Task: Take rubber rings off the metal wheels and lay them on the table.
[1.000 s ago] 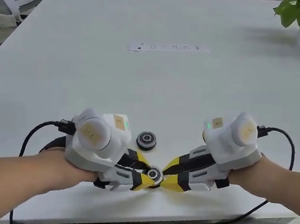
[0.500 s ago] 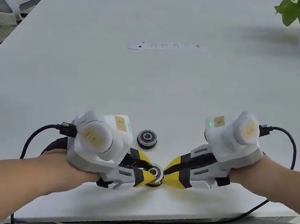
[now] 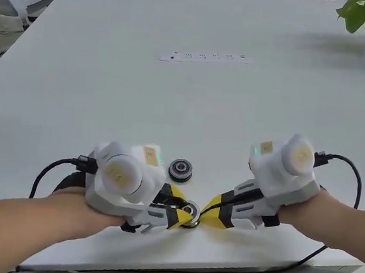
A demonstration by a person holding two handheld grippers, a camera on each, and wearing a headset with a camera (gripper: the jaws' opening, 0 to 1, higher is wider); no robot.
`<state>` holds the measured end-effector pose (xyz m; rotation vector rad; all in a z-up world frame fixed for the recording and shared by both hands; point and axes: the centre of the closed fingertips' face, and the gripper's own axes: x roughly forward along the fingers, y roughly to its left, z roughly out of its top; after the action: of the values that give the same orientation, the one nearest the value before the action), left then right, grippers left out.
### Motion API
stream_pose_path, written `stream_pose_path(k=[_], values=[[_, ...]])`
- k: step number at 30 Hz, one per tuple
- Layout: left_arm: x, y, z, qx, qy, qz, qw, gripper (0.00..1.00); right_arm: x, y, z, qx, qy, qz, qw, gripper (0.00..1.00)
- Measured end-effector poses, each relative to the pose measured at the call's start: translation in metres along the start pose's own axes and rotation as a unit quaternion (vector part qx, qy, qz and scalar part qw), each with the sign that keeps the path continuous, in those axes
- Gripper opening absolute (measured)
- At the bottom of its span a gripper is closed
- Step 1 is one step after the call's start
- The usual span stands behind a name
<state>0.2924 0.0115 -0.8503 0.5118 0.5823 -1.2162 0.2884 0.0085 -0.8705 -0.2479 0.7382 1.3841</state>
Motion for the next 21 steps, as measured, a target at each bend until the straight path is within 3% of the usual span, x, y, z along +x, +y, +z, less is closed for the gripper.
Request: stream_pose_path(k=[4, 6, 13, 21], values=[[0.000, 0.000, -0.001, 0.000, 0.000, 0.006, 1.0000, 0.13, -0.001, -0.003, 0.000, 0.079, -0.027, 0.007, 0.9965, 0.00], [0.000, 0.000, -0.001, 0.000, -0.003, 0.010, 0.9999, 0.13, -0.003, -0.005, 0.002, 0.097, -0.038, 0.006, 0.9945, 0.00], [0.000, 0.000, -0.001, -0.001, -0.004, 0.010, 0.9999, 0.13, -0.012, -0.007, 0.008, 0.139, -0.066, 0.007, 0.9881, 0.00], [0.001, 0.000, 0.000, -0.011, -0.012, 0.011, 0.9998, 0.13, -0.014, 0.000, 0.015, 0.147, -0.081, 0.010, 0.9857, 0.00]])
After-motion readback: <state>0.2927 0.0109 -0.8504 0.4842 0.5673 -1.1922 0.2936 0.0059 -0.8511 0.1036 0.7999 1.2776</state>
